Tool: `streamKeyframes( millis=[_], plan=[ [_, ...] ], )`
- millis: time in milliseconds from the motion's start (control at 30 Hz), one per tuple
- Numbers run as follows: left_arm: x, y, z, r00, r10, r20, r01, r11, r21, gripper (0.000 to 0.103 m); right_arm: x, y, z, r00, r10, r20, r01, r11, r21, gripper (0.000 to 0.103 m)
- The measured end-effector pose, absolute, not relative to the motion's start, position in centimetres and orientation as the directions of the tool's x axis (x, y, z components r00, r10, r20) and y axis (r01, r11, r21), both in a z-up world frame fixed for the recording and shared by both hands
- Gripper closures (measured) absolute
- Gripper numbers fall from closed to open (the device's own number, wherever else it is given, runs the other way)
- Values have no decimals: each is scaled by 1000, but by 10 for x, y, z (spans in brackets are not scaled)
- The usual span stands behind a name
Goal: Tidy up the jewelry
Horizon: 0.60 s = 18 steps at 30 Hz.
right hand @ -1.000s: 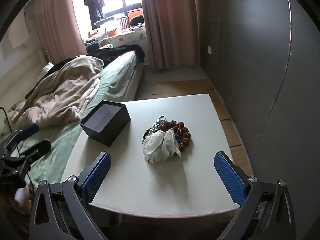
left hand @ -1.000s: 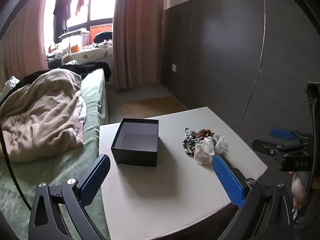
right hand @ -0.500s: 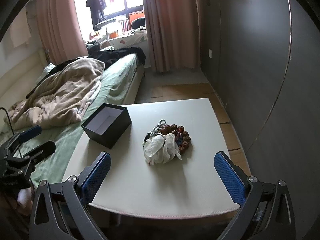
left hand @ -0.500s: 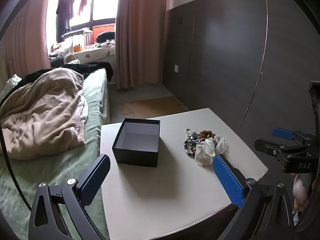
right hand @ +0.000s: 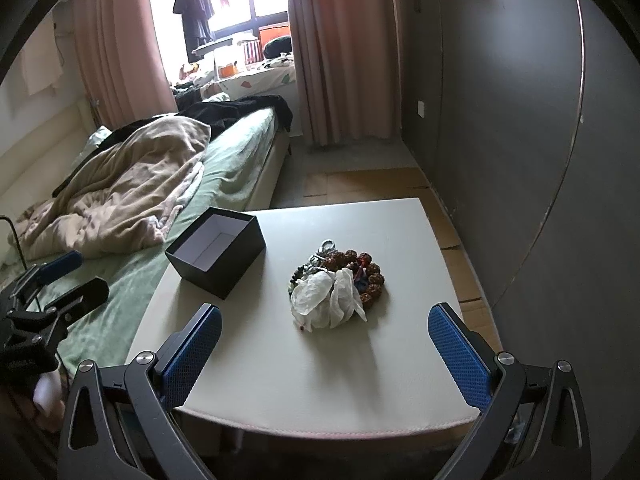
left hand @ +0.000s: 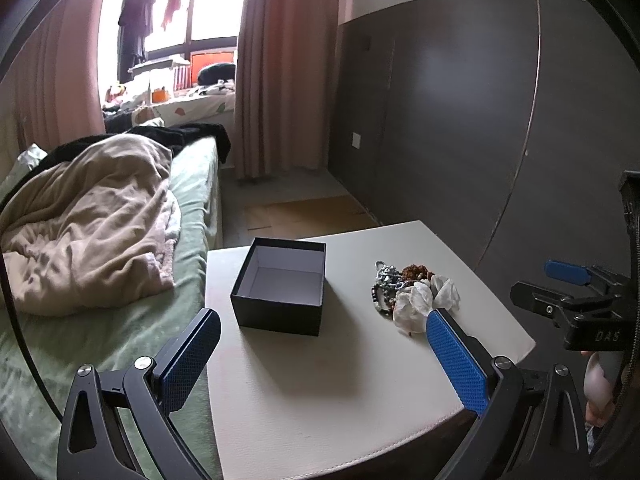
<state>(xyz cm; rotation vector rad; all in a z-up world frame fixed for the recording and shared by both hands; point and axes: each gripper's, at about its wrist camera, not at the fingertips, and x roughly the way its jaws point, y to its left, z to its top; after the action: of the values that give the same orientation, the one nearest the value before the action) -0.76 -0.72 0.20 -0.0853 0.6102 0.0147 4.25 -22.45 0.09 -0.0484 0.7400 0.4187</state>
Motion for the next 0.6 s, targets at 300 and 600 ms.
streamKeyframes(
  millis=[300, 600],
  plan=[
    [-7, -8, 3, 820, -10, -572, -38, 997, -72, 1, 42, -227, 4, 665, 355, -657, -387, 916, 104, 0],
    [-7, -8, 3, 822, -10, -570, -37, 997, -71, 1, 42, -227, 5, 670, 356, -652, -385, 917, 106, 0]
  ],
)
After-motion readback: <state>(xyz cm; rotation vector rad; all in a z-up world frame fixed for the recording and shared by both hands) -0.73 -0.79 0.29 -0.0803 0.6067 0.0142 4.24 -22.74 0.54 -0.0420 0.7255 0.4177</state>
